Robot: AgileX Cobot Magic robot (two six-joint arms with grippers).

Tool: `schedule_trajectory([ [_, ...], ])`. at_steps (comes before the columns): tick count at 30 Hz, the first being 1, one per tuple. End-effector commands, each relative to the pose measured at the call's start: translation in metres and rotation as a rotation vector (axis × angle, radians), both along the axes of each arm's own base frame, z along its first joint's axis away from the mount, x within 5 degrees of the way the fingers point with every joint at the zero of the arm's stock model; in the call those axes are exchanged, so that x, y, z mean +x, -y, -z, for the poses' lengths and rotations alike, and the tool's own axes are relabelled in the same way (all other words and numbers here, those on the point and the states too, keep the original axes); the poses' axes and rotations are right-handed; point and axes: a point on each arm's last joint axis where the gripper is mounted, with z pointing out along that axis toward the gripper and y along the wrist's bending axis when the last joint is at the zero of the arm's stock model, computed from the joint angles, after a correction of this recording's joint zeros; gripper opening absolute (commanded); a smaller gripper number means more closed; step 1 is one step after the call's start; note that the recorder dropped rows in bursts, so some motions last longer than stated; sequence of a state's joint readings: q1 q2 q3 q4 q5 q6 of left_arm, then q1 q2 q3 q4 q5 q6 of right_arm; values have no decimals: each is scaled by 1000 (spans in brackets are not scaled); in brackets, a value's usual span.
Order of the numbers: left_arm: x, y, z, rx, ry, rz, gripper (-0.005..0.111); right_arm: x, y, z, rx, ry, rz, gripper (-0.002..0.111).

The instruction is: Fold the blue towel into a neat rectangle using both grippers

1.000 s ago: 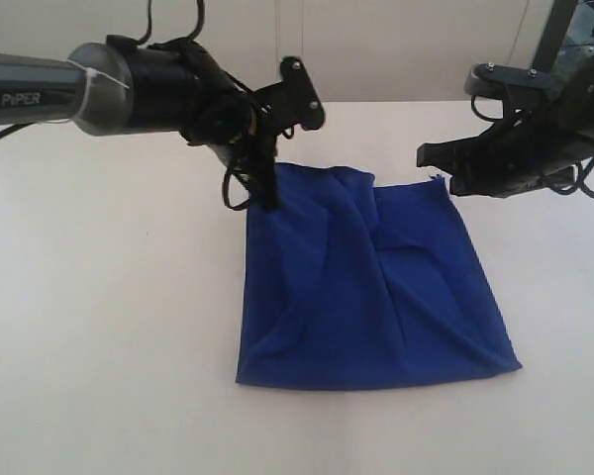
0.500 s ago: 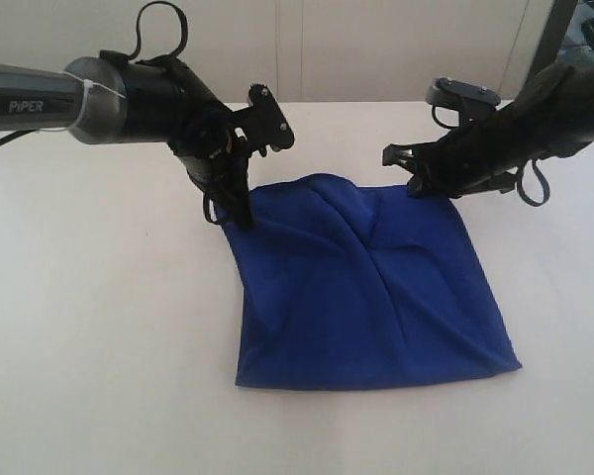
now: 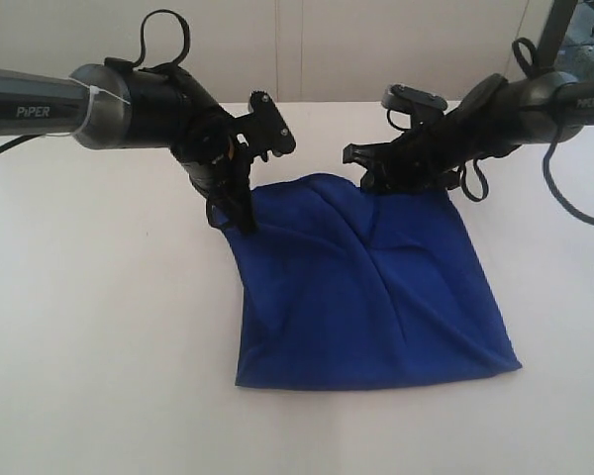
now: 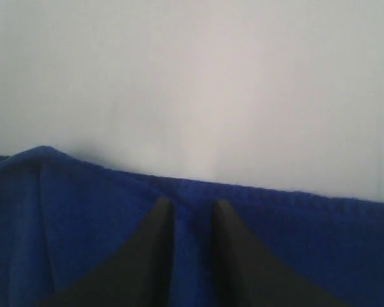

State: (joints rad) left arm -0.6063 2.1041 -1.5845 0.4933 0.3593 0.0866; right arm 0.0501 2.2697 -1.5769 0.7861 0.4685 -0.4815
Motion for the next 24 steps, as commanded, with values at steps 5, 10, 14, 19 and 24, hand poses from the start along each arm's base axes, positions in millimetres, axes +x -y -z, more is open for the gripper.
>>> schedule_trajectory([
  [5, -2, 0, 2, -5, -16, -14, 0, 1, 1, -4, -18, 7, -16, 21],
  [10, -2, 0, 2, -6, -17, -15, 0, -1, 4, -2, -45, -27, -11, 20],
  [14, -2, 0, 2, -8, -18, -16, 0, -1, 4, -2, -44, -27, -10, 4],
  [19, -1, -1, 2, -49, -26, -67, 0, -4, 4, -3, -70, -28, -48, 0],
  [24, -1, -2, -8, -103, -12, -114, 0, -11, 12, -29, -105, -34, -106, 0],
])
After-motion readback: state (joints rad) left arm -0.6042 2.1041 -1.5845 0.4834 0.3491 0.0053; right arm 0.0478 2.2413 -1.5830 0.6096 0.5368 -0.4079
